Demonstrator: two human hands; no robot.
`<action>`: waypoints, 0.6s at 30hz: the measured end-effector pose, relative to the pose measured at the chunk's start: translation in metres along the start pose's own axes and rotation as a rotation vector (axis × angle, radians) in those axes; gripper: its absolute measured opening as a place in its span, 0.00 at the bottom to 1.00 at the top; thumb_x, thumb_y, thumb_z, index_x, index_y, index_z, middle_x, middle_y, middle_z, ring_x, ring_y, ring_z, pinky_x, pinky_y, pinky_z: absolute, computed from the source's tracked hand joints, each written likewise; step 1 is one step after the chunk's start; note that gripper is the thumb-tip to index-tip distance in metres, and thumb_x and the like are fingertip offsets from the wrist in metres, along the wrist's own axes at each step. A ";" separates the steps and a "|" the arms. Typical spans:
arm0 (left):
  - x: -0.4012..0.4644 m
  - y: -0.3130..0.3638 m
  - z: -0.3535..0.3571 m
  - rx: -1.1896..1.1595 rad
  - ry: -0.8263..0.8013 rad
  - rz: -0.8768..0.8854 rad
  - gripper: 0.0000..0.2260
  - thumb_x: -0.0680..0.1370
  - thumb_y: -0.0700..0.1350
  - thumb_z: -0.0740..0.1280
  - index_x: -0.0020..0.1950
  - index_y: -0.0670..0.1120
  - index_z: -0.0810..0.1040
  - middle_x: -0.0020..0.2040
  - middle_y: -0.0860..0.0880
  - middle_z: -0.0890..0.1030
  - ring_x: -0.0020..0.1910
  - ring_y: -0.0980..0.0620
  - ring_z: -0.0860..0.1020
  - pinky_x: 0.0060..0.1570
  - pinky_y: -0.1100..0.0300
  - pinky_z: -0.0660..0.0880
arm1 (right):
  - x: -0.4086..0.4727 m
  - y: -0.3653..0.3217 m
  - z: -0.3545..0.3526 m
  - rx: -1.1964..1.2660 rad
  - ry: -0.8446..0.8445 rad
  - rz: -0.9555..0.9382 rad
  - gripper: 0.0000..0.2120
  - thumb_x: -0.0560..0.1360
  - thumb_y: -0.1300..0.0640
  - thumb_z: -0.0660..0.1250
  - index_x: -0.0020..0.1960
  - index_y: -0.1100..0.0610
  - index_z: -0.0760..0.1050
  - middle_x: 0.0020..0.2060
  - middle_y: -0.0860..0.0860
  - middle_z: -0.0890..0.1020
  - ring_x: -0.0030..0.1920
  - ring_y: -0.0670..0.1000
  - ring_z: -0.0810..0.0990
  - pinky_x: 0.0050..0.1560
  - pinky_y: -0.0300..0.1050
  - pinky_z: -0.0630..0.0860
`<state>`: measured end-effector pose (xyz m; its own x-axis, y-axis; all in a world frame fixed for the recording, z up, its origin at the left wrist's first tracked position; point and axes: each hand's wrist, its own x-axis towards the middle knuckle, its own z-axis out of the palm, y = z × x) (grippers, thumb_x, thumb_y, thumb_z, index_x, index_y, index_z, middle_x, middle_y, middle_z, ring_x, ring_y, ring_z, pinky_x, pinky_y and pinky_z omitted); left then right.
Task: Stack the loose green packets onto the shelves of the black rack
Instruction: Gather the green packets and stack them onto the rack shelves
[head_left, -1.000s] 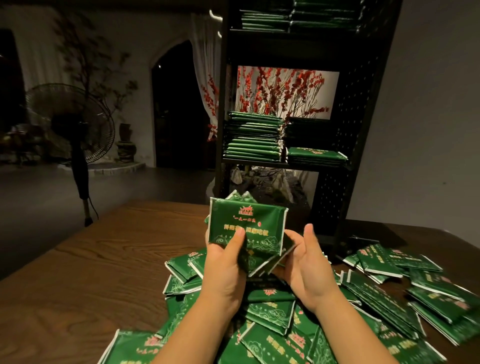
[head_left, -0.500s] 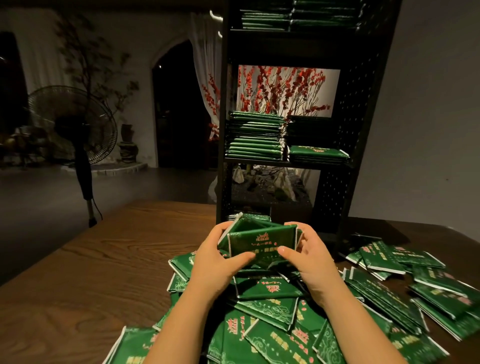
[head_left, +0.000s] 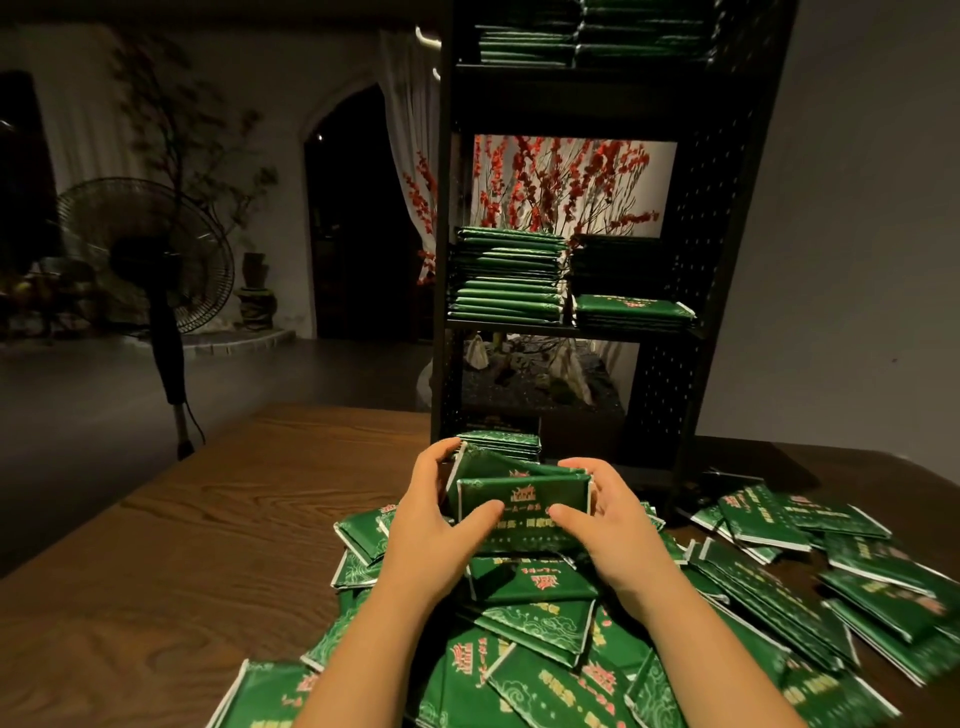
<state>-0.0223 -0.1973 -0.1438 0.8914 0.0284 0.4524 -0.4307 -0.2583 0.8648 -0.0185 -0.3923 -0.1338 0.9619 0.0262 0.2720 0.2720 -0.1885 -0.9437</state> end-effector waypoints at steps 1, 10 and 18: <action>0.000 0.001 0.001 -0.021 0.011 -0.004 0.28 0.73 0.48 0.73 0.70 0.60 0.65 0.61 0.60 0.77 0.56 0.65 0.78 0.56 0.57 0.78 | 0.000 -0.002 -0.001 0.051 0.003 0.007 0.20 0.75 0.65 0.69 0.59 0.45 0.73 0.56 0.54 0.81 0.53 0.49 0.82 0.56 0.53 0.80; -0.005 0.014 0.005 -0.005 -0.043 -0.084 0.31 0.69 0.46 0.61 0.67 0.69 0.57 0.50 0.59 0.78 0.43 0.44 0.78 0.48 0.41 0.77 | -0.005 -0.007 0.005 -0.111 -0.079 0.012 0.25 0.76 0.60 0.70 0.67 0.43 0.67 0.61 0.43 0.73 0.64 0.43 0.70 0.66 0.43 0.69; -0.004 0.015 0.008 -0.032 -0.087 -0.096 0.32 0.76 0.36 0.62 0.68 0.67 0.55 0.55 0.55 0.78 0.41 0.55 0.81 0.46 0.52 0.81 | -0.006 -0.009 0.003 -0.195 -0.031 0.028 0.24 0.76 0.61 0.68 0.66 0.44 0.65 0.59 0.42 0.73 0.56 0.39 0.73 0.51 0.32 0.71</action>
<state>-0.0315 -0.2094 -0.1349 0.9370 -0.0324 0.3477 -0.3457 -0.2279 0.9103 -0.0268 -0.3879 -0.1279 0.9702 0.0479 0.2375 0.2378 -0.3757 -0.8957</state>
